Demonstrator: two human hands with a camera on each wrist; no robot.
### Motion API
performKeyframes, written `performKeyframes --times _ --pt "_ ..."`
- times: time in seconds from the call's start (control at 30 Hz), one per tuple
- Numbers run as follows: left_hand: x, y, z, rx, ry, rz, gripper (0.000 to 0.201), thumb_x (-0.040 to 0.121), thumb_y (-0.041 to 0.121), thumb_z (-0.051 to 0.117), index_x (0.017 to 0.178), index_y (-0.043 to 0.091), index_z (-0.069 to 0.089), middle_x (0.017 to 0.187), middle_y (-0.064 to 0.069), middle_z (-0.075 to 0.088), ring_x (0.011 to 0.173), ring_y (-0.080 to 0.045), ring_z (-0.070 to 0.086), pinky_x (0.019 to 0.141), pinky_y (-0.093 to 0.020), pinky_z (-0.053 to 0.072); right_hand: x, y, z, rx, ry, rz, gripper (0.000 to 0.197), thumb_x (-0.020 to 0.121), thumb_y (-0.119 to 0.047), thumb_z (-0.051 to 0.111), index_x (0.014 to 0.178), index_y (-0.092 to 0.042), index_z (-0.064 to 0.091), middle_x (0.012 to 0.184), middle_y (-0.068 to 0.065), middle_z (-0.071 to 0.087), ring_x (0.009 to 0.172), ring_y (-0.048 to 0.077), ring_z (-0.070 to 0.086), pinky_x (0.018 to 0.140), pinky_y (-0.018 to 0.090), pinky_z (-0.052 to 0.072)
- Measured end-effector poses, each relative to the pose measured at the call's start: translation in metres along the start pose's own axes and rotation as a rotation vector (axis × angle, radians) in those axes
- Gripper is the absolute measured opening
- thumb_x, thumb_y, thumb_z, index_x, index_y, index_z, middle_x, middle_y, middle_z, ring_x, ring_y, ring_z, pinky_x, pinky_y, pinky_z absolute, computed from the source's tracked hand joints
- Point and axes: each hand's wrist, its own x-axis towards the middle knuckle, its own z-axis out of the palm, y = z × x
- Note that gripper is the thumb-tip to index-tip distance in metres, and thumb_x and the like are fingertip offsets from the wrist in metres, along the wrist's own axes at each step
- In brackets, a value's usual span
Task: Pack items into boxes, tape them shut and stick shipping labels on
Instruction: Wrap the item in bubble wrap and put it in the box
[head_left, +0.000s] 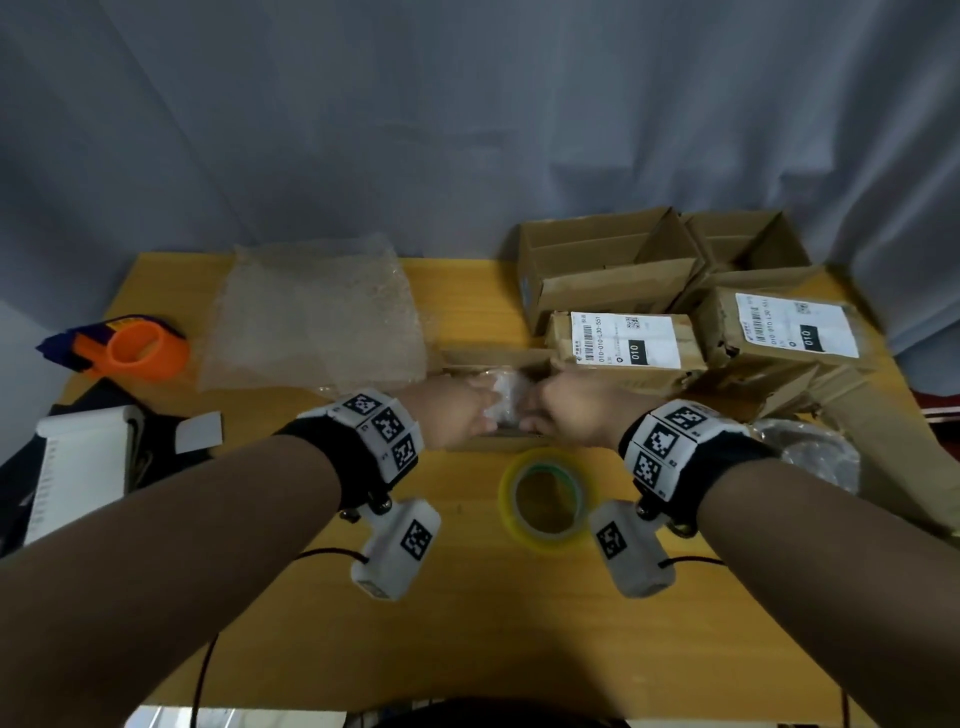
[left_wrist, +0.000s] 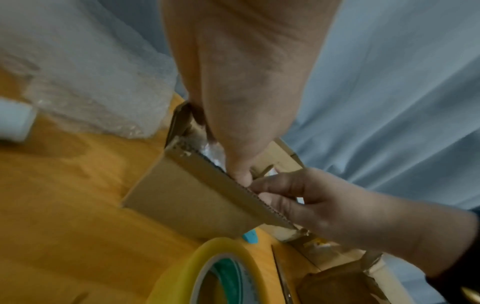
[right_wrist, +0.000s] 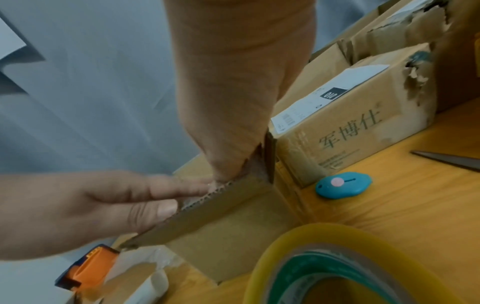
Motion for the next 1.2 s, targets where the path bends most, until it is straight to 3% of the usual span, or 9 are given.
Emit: performKeyframes --times 0.07,0.13,0.27,0.43,0.63,0.8,0.93,1.07,1.2 --pt "0.000 0.003 0.006 0.004 -0.107 -0.029 0.061 0.100 0.049 0.020 0.152 0.017 0.011 0.160 -0.006 -0.001 0.147 -0.021 -0.004 0.120 -0.037 0.001 0.000 0.001 0.006 -0.045 -0.024 -0.061 0.047 0.100 -0.049 0.021 0.122 -0.029 0.058 0.117 -0.003 0.065 0.127 0.011 0.047 0.115 0.049 -0.017" --pt "0.002 0.005 0.013 0.009 -0.140 -0.059 0.075 0.093 0.065 0.018 0.152 0.020 0.006 0.160 -0.004 -0.005 0.146 -0.020 -0.013 0.119 -0.038 -0.006 -0.004 0.000 0.010 -0.053 -0.037 -0.082 0.055 0.096 -0.058 0.011 0.136 -0.037 0.043 0.140 -0.007 0.050 0.141 0.009 0.028 0.106 0.058 -0.025" --pt "0.012 -0.002 0.024 0.121 -0.175 -0.041 0.104 0.077 0.074 0.051 0.152 0.018 0.005 0.159 -0.010 -0.003 0.147 -0.023 -0.005 0.120 -0.039 0.002 -0.002 -0.010 0.018 -0.134 -0.135 -0.029 0.066 0.088 -0.072 0.027 0.146 -0.042 0.026 0.157 0.005 0.021 0.148 0.017 0.005 0.107 0.058 -0.024" --pt "0.019 -0.007 0.020 0.043 0.020 -0.038 0.059 0.091 0.058 0.044 0.138 0.024 0.040 0.132 0.000 0.055 0.129 -0.017 0.043 0.117 -0.039 -0.003 0.008 -0.010 0.019 -0.042 0.058 -0.017 0.030 0.095 -0.030 0.043 0.120 -0.038 0.056 0.114 -0.010 0.063 0.120 0.011 0.049 0.111 0.046 -0.009" --pt "0.005 -0.012 0.016 0.074 0.115 -0.099 0.070 0.085 0.061 0.051 0.135 0.014 0.039 0.134 -0.012 0.042 0.116 -0.030 0.048 0.101 -0.042 0.037 0.001 -0.017 0.016 -0.110 0.221 0.124 0.055 0.089 -0.048 0.048 0.137 -0.023 0.038 0.130 0.003 0.046 0.125 0.024 0.036 0.105 0.045 0.005" --pt "-0.001 -0.017 0.029 0.200 0.091 -0.131 0.062 0.092 0.063 0.033 0.138 0.021 0.039 0.144 -0.005 0.042 0.130 -0.027 0.033 0.108 -0.044 0.019 0.003 -0.026 0.011 -0.117 0.094 0.125 0.049 0.091 -0.052 0.041 0.129 -0.023 0.050 0.120 -0.003 0.063 0.133 0.022 0.030 0.107 0.054 -0.011" --pt "-0.001 -0.023 0.034 0.165 -0.019 -0.135 0.050 0.096 0.060 0.020 0.135 0.041 0.045 0.143 0.010 0.044 0.137 -0.022 0.022 0.108 -0.048 0.013 0.006 -0.031 0.013 -0.127 0.012 0.089 0.039 0.092 -0.056 0.037 0.121 -0.042 0.057 0.131 -0.012 0.057 0.144 0.018 0.020 0.083 0.053 -0.043" --pt "0.004 -0.026 0.028 0.185 -0.109 -0.152 0.054 0.092 0.067 0.019 0.132 0.040 0.043 0.141 -0.004 0.040 0.136 -0.027 0.020 0.108 -0.050 0.012 0.010 -0.030 0.009 -0.004 -0.096 0.117 0.046 0.091 -0.059 0.038 0.134 -0.045 0.045 0.146 -0.013 0.042 0.146 0.017 0.011 0.103 0.062 -0.023" --pt "-0.001 -0.027 0.020 0.147 -0.015 -0.108 0.054 0.092 0.061 0.037 0.135 0.029 0.042 0.140 -0.008 0.043 0.133 -0.027 0.028 0.110 -0.044 0.016 0.005 -0.022 0.008 0.228 0.084 0.124 0.048 0.089 -0.048 0.054 0.134 -0.032 0.049 0.139 -0.004 0.045 0.138 0.019 0.027 0.114 0.047 0.007"
